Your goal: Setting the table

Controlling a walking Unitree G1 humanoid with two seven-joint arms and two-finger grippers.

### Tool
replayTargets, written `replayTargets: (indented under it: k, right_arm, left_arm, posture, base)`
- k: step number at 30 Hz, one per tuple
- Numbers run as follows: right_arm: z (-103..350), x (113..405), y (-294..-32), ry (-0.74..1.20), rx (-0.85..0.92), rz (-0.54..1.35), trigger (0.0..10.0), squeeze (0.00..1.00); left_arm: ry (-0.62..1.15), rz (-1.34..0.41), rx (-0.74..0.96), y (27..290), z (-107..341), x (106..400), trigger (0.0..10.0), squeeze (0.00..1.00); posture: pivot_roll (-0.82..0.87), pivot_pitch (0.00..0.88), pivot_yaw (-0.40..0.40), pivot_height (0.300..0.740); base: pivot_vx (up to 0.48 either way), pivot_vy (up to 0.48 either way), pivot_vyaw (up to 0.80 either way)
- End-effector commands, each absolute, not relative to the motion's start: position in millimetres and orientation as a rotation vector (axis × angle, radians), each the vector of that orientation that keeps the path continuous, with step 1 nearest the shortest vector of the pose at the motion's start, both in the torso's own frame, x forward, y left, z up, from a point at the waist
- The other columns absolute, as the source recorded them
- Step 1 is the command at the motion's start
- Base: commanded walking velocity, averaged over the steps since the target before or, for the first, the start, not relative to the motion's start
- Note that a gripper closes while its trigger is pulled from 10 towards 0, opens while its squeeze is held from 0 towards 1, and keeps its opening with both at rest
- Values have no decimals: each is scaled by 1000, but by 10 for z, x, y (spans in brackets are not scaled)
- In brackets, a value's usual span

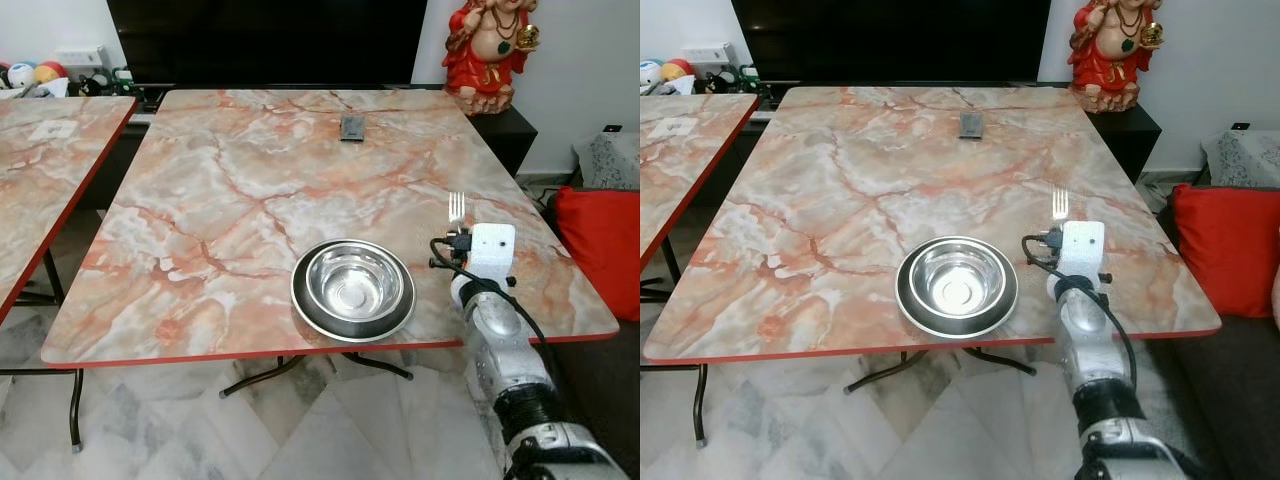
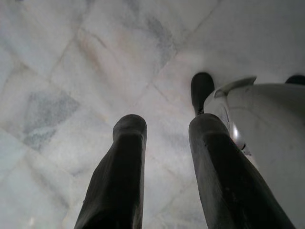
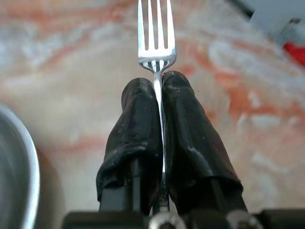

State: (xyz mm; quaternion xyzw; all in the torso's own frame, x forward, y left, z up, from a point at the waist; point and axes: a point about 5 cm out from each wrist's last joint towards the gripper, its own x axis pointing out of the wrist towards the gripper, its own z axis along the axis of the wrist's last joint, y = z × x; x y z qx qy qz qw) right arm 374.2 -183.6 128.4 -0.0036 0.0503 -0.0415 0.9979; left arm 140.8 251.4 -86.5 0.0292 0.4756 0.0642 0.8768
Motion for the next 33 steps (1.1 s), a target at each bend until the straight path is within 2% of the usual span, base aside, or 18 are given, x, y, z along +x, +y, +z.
replayTargets:
  k: [1,20,33]
  right_arm:
    - [1284,3768,-1832,134,8,-63,10000,0]
    - [1158,3787,-1712,238,-8,4,10000,0]
    - [1114,3789,-1639,225,16,14,10000,0]
  left_arm:
    - [1017,140,55,2536,-889,1329,10000,0]
    - [1022,126,57,2468,-908,1332,10000,0]
    - [1025,132,71,2582,-884,1297,10000,0]
  posture:
    - [-13,143,-26,740]
    - [-4,135,-19,740]
    - [14,131,-16,740]
  base:
    - [0,0,0]
    - [0,0,0]
    - [0,0,0]
